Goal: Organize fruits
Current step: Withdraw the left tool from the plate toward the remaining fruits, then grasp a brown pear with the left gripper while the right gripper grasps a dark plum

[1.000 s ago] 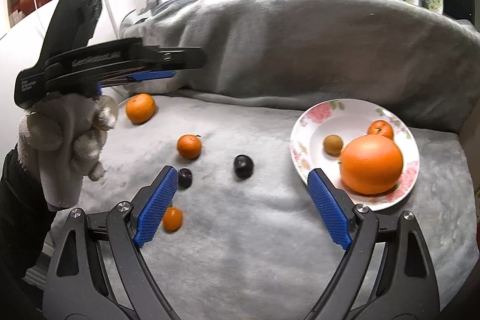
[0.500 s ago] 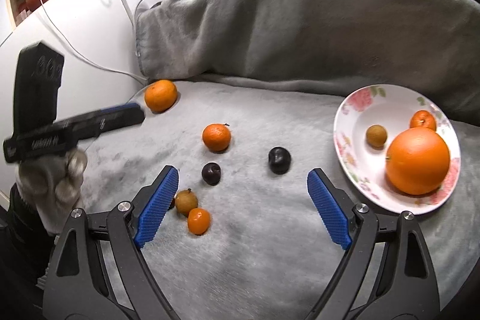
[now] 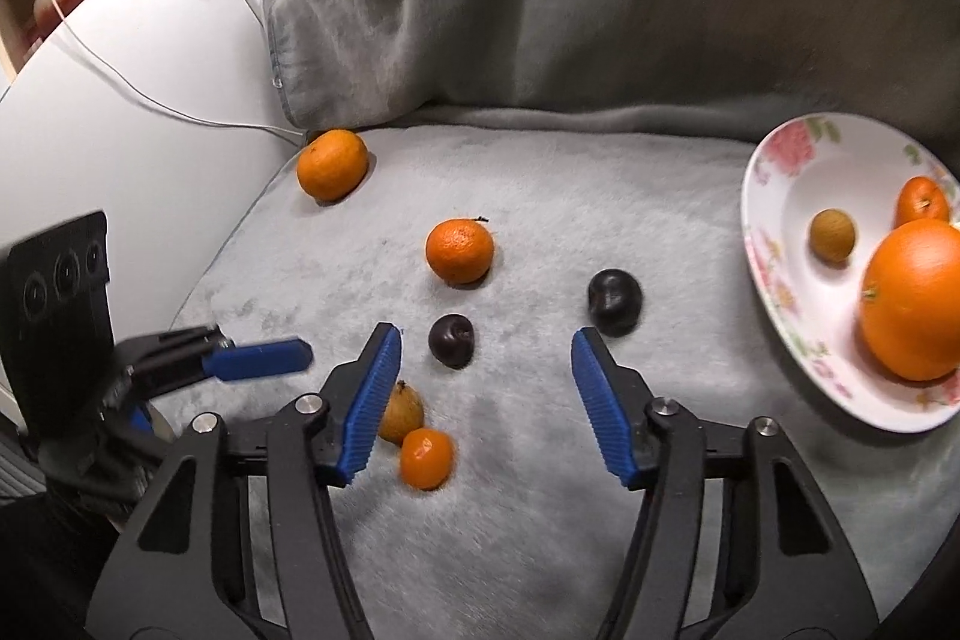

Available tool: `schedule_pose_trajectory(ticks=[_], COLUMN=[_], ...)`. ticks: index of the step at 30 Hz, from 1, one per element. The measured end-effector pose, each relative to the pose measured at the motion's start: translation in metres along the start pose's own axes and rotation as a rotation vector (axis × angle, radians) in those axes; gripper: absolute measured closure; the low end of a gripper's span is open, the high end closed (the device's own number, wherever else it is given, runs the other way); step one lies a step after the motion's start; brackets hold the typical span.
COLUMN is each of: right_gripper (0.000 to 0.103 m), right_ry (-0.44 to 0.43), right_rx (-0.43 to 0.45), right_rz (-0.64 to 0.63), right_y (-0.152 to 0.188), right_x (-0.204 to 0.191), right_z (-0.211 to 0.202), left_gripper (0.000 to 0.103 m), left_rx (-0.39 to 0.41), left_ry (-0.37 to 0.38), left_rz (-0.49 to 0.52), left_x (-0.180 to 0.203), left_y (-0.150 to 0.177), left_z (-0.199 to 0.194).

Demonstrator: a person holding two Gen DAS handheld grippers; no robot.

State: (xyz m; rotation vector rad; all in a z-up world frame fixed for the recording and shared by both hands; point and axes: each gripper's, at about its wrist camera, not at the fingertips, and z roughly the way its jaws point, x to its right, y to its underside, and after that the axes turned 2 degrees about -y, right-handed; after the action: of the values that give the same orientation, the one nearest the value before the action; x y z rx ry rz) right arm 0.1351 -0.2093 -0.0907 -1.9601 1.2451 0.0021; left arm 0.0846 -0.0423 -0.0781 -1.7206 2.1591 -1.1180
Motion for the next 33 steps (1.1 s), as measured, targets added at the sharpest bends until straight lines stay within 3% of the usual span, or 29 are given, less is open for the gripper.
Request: schedule_pose_trajectory(ticks=[12, 33], right_gripper=[0.059, 0.075], right_ry=[-0.112, -0.125], right_rx=[-0.091, -0.140], right_rz=[0.104, 0.102], right_y=[-0.009, -0.012], right_x=[0.008, 0.006], right_z=[0.045, 0.059], left_gripper=[0.059, 0.064], left_rx=[-0.052, -0.089], left_ry=[-0.017, -0.051], left_rz=[0.073, 0.158], left_x=[0.005, 0.015], left_y=[0.000, -0.011], left_z=[0.023, 0.040])
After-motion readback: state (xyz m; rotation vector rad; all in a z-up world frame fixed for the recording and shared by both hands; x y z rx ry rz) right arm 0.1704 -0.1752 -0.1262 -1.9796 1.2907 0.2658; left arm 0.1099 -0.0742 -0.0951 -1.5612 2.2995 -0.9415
